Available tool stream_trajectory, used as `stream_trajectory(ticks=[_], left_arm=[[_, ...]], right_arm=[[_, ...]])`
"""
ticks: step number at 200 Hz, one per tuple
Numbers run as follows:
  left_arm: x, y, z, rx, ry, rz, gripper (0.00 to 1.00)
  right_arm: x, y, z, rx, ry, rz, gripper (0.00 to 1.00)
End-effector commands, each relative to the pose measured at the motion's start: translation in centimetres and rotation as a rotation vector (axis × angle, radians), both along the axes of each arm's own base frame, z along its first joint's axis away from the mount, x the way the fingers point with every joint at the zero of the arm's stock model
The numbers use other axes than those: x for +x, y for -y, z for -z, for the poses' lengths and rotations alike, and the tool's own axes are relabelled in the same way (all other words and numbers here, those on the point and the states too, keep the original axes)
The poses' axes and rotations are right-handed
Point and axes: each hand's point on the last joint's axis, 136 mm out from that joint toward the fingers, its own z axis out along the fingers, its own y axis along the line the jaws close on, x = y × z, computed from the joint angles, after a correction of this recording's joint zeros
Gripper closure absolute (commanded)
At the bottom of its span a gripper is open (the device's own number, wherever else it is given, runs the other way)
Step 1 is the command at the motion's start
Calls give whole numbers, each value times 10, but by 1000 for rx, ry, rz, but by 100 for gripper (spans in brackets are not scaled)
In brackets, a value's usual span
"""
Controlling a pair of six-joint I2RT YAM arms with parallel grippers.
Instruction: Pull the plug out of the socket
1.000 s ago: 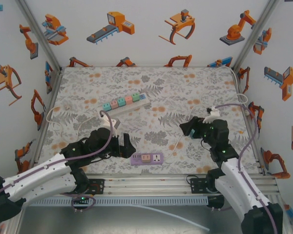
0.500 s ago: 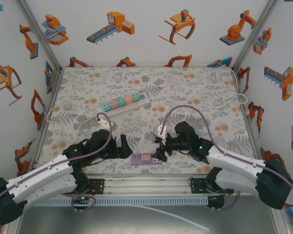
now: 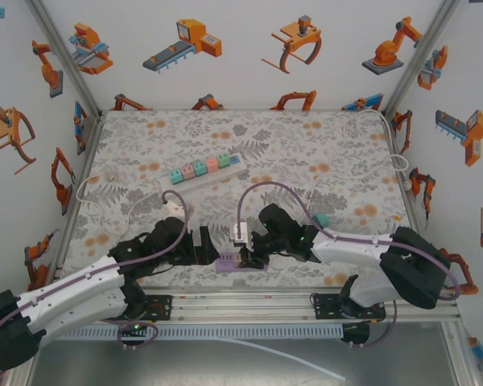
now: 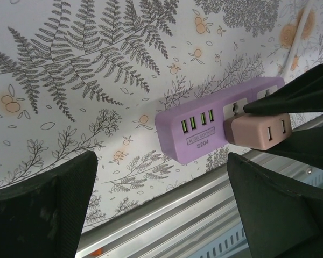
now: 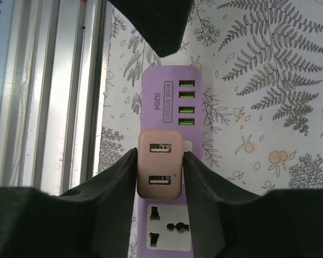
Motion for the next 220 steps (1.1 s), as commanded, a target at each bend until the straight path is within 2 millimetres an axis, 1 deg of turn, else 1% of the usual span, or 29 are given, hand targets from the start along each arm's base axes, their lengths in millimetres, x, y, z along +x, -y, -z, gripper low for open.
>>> stream_trajectory(ticks=[1,20,46,73,94,111,122,154,191,201,220], left_arm=[[1,16,3,-64,-29,19,12],[2,25,8,-76,-62,23,24],[4,37,17,-91,-103,23,35],[5,43,32,-77,-152,10,40],[5,44,45,-52,-180,7,44],[3,42,56,-14,-206,2,52],[2,41,61,2,-218,4,55],[0,40,67,12,-228,8,57],[-6,34,76,66,-263,16,59],[-9,30,80,93,-278,20,58],[-14,16,88,165,-300,6,59]], right_arm=[[0,-12,-19,81,45,-41,69],[0,-14,-21,98,53,-43,76],[1,-14,-22,106,63,-41,80],[1,-14,-23,108,64,-39,81],[2,-14,-24,110,60,-34,81],[3,-15,-25,119,62,-29,81],[4,-17,-26,121,58,-26,81],[4,-17,-26,124,55,-20,81],[6,-19,-29,135,57,-16,81],[6,-20,-29,136,56,-17,81],[6,-21,-34,152,61,-19,82]])
